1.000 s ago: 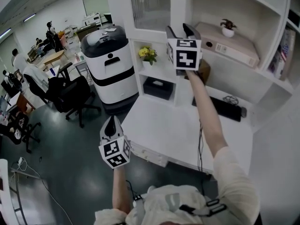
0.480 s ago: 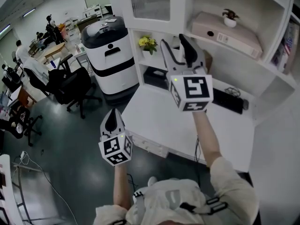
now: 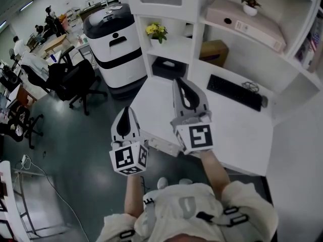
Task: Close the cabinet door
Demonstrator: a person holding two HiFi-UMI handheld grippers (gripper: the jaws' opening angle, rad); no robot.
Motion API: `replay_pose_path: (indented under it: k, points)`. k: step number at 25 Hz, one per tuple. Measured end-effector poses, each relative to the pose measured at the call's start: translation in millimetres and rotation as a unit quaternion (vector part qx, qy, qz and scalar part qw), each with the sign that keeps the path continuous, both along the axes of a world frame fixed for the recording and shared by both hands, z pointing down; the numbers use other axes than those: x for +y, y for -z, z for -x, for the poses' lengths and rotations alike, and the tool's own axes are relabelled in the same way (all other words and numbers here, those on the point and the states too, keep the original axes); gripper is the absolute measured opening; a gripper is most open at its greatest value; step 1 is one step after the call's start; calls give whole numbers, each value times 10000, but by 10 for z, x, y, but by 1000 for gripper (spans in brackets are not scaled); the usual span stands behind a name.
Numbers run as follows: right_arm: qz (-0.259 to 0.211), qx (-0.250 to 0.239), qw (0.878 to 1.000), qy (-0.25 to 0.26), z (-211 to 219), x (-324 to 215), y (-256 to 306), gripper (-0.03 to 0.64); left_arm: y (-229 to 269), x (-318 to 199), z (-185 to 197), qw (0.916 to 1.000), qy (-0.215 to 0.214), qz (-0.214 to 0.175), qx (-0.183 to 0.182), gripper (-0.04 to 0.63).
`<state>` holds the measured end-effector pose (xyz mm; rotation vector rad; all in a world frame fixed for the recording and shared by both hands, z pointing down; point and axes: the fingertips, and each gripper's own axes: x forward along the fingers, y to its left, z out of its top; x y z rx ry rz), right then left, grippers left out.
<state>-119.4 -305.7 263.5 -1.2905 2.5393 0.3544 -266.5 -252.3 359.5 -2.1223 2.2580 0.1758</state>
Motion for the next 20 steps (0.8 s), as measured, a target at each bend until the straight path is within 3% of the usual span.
replay_pose_path:
  k: [4, 9, 12, 20]
  points:
    - [633, 45, 9978, -172, -143, 33, -583, 6, -67, 75, -75, 9999, 6, -106, -23, 5]
    - [1251, 369, 9911, -251, -199, 199, -1154, 6, -320, 162, -138, 9999, 27, 119, 38, 5]
    - [1336, 553, 9892, -229, -194, 241, -1278, 6, -399, 169, -153, 9997, 5, 219, 88, 5]
    - [1281, 403, 9907, -241, -253, 223, -1160, 5, -349, 143, -226, 9998, -90, 176, 40, 5]
